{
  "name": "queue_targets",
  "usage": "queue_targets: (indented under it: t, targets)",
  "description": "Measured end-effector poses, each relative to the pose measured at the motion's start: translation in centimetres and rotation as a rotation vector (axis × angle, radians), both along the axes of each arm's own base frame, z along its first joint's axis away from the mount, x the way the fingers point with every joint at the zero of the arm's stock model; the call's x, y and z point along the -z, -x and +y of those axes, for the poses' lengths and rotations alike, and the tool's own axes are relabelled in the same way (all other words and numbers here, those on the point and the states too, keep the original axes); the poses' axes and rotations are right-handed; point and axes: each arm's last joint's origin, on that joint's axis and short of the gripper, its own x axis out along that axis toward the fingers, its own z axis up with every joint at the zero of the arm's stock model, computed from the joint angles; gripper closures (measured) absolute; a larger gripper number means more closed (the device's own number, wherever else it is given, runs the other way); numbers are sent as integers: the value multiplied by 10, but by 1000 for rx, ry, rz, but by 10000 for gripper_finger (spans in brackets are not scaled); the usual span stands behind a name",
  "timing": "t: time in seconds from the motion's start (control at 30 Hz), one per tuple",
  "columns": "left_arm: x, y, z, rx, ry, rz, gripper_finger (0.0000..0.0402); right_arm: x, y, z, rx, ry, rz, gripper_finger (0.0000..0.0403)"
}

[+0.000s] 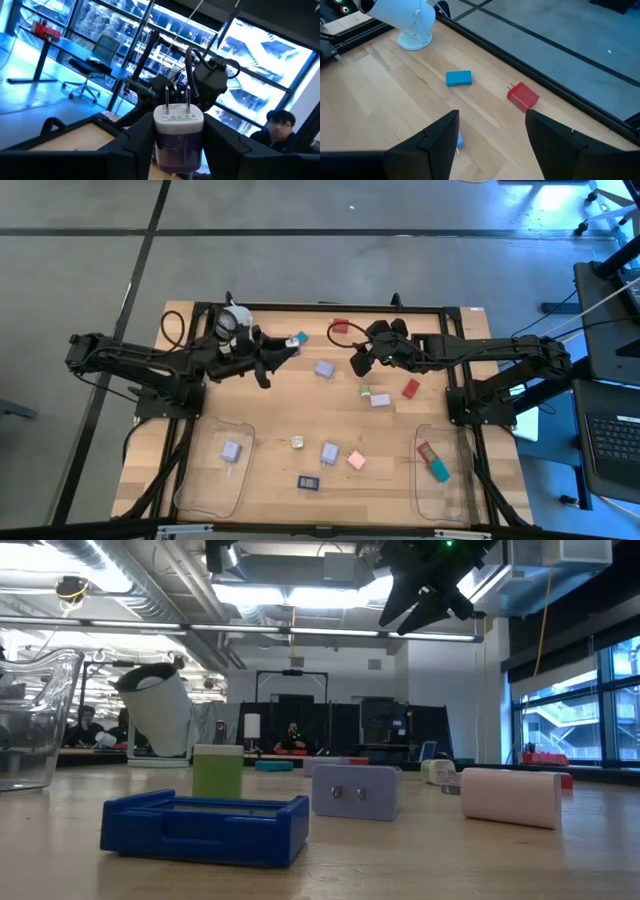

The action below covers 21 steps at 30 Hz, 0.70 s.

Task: Pick & Place Office items
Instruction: Put the blue adapter into the left transparent bin

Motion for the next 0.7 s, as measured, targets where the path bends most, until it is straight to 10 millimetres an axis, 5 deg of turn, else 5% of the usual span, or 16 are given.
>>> queue_targets:
  t: [0.4,0.7]
  targets:
    - [2,-2,-2,1,-8,12,263,0,0,0,-1,2,2,173]
    - [12,-2,-23,146,207,55,263,0,0,0,1,4,2,173]
